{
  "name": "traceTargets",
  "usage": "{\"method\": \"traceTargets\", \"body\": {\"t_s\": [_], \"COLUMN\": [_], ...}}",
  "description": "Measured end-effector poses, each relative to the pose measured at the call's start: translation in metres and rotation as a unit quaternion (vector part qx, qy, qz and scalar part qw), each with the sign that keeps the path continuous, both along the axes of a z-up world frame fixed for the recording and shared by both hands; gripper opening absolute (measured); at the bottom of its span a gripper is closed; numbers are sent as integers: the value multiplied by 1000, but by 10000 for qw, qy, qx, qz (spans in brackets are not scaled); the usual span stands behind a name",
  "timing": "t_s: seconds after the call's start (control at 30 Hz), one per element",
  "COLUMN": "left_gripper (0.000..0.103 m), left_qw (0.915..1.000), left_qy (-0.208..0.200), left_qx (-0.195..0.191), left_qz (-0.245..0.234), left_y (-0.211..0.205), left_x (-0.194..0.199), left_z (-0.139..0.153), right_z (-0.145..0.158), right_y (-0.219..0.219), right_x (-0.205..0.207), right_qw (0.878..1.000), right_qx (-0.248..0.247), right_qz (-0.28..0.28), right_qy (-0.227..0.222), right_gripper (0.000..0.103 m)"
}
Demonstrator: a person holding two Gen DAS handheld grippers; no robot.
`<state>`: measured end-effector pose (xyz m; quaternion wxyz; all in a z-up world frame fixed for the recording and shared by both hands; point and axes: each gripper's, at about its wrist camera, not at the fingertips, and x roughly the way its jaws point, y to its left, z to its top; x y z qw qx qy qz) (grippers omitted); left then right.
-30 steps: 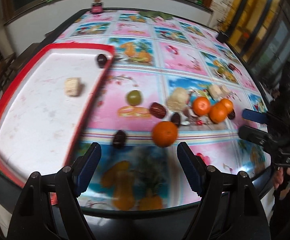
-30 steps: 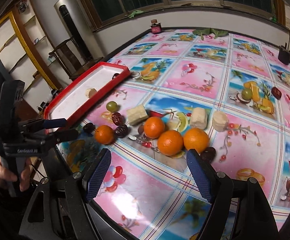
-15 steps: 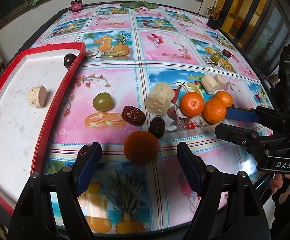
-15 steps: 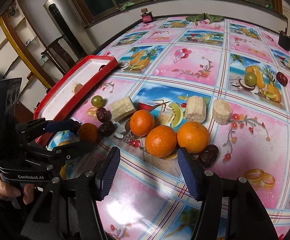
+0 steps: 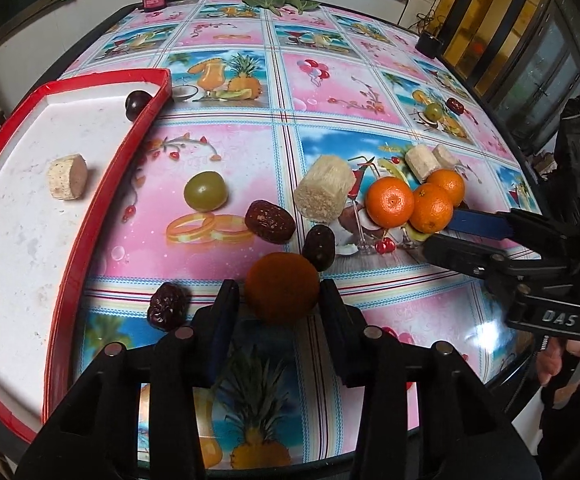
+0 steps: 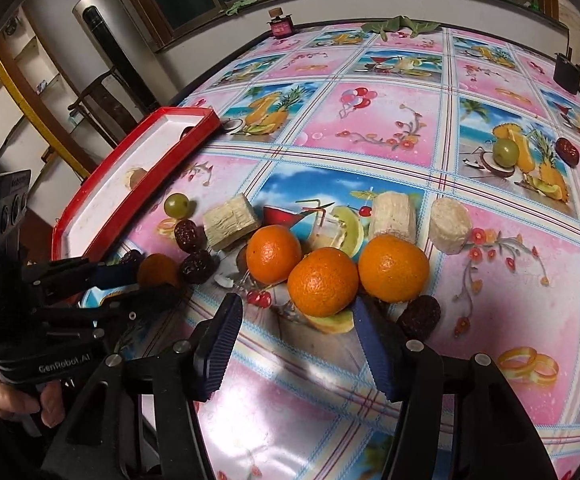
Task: Organize fruits
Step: 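Close the left tool on the tangerine while the right tool grasps the sugarcane piece, then carry the tangerine and sugarcane into the tray and open both tools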
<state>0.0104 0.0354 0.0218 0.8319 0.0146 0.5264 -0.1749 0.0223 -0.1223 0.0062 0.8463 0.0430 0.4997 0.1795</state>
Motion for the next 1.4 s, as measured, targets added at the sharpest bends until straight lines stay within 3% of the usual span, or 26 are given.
{"method": "traceTargets", "body": {"t_s": [0.27, 0.67, 0.73, 0.8, 1.4], "left_gripper": [35, 35, 35, 35, 35], "left_qw": [9999, 9997, 9997, 9996, 9991], "left_qy": [56, 108, 101, 94, -201], "left_qx": [-105, -216, -234, -242, -267], "left_qz": [2, 44, 63, 83, 243], "left_y": [5, 11, 13, 14, 34], "left_x": [-4, -8, -7, -7, -13], "left_z": [1, 5, 6, 7, 35], "right_z": [43, 6, 1, -1, 40], "right_y": [15, 73, 77, 78, 84], "right_x": [-9, 53, 56, 56, 41], "right_qw": [9979, 9921, 9910, 9906, 9891], "right_qx": [-97, -391, -481, -525, -235], "right_qz": [418, 1166, 1236, 1247, 1271], "right_qy": [-491, -229, -190, -194, -701], "right_gripper": [60, 58, 39, 36, 36]}}
